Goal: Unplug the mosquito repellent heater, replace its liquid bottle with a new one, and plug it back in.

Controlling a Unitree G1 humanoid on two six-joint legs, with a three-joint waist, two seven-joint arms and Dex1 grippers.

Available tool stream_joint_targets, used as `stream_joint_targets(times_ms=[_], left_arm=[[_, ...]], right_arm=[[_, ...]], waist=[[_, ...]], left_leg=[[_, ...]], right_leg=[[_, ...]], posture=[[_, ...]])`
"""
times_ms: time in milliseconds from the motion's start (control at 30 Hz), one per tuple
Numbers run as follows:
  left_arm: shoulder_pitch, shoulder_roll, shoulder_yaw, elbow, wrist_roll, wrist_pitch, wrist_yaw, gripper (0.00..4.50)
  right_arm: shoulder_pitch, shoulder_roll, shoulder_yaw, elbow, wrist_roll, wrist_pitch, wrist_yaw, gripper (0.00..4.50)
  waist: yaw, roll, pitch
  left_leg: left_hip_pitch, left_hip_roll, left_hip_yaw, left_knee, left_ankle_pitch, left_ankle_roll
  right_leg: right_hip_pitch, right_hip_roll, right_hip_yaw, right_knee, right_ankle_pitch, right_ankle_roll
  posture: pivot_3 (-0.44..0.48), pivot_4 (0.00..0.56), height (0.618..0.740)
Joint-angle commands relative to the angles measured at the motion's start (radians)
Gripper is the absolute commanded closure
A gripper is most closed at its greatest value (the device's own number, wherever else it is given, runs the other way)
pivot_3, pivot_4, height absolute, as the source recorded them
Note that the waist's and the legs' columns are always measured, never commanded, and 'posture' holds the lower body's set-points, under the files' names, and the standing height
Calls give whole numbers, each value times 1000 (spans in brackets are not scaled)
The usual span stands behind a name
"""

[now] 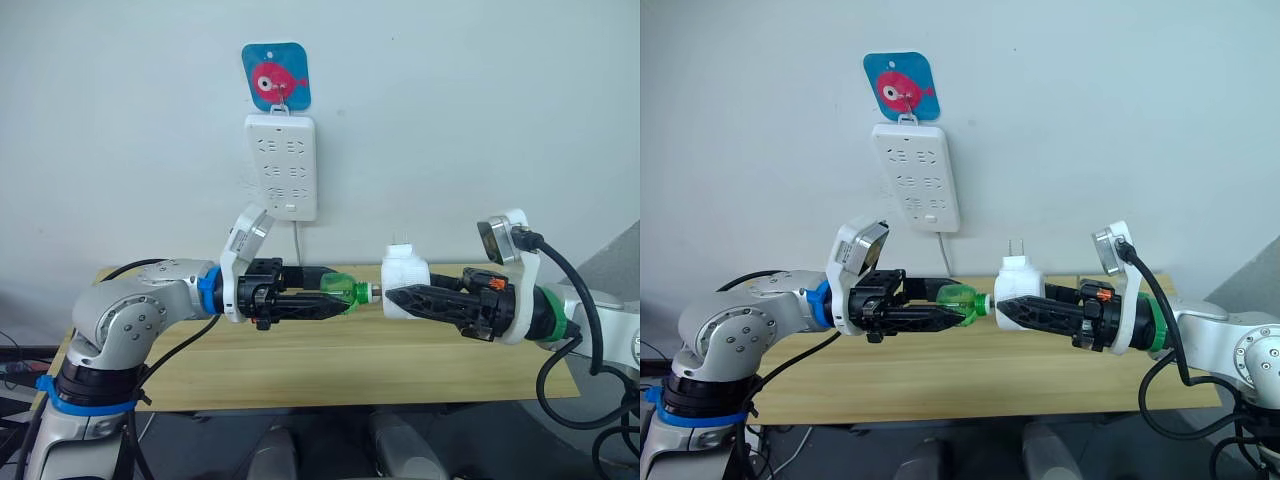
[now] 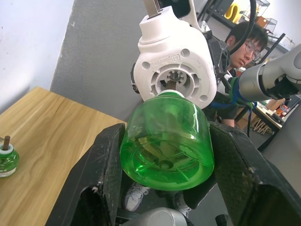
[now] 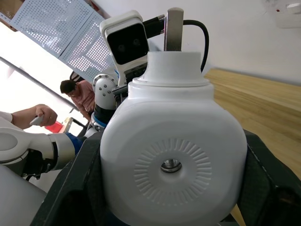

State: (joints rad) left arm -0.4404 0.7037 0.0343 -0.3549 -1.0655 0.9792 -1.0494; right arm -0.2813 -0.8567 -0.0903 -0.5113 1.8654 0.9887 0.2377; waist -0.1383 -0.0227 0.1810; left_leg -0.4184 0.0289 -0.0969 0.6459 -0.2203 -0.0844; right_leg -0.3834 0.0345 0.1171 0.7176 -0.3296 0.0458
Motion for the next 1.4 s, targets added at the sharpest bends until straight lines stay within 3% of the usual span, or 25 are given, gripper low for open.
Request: stream_joint_targets(times_ms=[33, 200, 1400], left_arm=[[-20, 32, 34, -7, -32, 8, -43, 2124], [-24, 67, 27, 0, -27, 19, -74, 2125], [-54, 7, -13, 0, 3, 10, -30, 2125]], right_arm=[[12, -19, -7, -31, -2, -1, 24, 1499], [18, -24, -9, -28, -15, -3, 34, 1499], [-2, -7, 23, -35, -3, -22, 27, 1499]], waist=[[0, 0, 0], [0, 0, -1], [0, 0, -2]], left_leg=[[0, 0, 0, 0, 0, 0], [0, 0, 0, 0, 0, 0], [0, 0, 0, 0, 0, 0]], right_leg=[[0, 0, 0, 0, 0, 0], [0, 0, 0, 0, 0, 0], [0, 0, 0, 0, 0, 0]], posture=[[-122, 84, 711], [-122, 84, 711], [-118, 89, 711]])
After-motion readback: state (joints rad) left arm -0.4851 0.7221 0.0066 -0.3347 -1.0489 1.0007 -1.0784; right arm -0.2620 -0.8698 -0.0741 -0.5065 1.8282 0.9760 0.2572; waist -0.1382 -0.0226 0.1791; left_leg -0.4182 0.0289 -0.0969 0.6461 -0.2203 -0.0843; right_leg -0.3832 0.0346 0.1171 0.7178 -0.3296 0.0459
